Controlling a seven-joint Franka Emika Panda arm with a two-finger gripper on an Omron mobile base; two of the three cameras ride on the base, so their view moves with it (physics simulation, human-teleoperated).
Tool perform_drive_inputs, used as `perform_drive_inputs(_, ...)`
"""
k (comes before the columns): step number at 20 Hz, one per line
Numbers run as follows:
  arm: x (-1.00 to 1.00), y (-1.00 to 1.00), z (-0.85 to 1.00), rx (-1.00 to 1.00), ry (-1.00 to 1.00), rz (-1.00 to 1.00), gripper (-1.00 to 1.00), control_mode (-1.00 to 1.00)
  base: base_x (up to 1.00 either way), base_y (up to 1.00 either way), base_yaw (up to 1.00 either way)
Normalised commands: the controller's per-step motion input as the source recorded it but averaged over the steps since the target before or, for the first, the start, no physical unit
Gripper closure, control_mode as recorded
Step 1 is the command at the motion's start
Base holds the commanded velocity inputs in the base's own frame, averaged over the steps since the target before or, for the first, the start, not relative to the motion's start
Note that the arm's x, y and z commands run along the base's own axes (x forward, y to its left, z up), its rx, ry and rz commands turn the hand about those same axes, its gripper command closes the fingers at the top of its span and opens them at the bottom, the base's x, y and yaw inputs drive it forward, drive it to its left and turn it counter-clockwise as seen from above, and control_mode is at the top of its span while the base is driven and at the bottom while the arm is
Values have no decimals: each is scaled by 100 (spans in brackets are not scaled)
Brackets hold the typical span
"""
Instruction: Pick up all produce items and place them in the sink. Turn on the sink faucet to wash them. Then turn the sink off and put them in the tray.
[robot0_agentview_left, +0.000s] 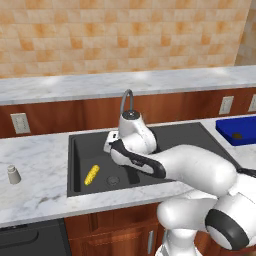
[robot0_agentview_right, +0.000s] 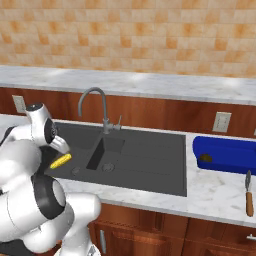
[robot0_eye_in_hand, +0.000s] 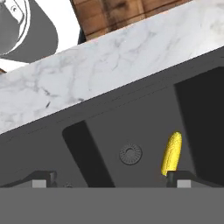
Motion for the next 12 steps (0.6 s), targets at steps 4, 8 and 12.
perform_drive_inputs(4, 68, 74, -45, 1, 15, -1, -100, -100, 0, 0, 0)
perform_drive_inputs(8, 66, 17, -65, 8, 9, 1, -100, -100, 0, 0, 0)
perform_drive_inputs(12, 57, 11, -78, 4, 10, 2, -100, -100, 0, 0, 0)
